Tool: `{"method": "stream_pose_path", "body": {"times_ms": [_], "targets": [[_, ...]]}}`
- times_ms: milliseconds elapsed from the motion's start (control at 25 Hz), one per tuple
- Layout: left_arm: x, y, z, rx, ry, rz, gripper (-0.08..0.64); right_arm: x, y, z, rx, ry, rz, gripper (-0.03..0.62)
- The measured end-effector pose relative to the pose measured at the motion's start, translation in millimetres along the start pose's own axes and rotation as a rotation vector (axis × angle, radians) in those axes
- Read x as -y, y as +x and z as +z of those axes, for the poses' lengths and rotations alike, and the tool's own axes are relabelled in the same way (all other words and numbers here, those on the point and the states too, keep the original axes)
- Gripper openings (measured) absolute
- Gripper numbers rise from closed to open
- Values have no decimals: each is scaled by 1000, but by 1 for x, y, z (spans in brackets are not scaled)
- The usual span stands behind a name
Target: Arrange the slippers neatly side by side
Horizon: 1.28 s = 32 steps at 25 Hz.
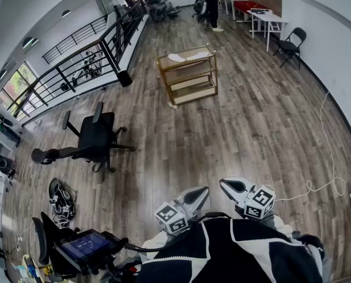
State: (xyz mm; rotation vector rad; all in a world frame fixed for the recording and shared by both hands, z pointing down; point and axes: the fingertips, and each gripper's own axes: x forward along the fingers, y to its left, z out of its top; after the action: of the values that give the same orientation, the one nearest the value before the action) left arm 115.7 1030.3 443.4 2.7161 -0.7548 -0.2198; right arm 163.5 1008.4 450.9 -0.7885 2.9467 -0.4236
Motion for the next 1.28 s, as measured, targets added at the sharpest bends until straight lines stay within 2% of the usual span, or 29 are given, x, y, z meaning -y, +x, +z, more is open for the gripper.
{"method": "stream_pose_path", "body": {"times_ms": [320, 480, 720, 1280], "targets": [[-4, 4, 11, -5, 32, 7, 17, -1, 8, 1, -10, -25, 42, 2], [-5, 6, 10, -3, 36, 5, 17, 0, 8, 2, -9, -31, 37, 2], [-4, 8, 10, -8, 35, 2, 18, 5, 7, 3, 3, 2, 24, 5], [-8, 13, 16, -27, 50, 14, 17, 4, 7, 3, 12, 20, 60, 5]]}}
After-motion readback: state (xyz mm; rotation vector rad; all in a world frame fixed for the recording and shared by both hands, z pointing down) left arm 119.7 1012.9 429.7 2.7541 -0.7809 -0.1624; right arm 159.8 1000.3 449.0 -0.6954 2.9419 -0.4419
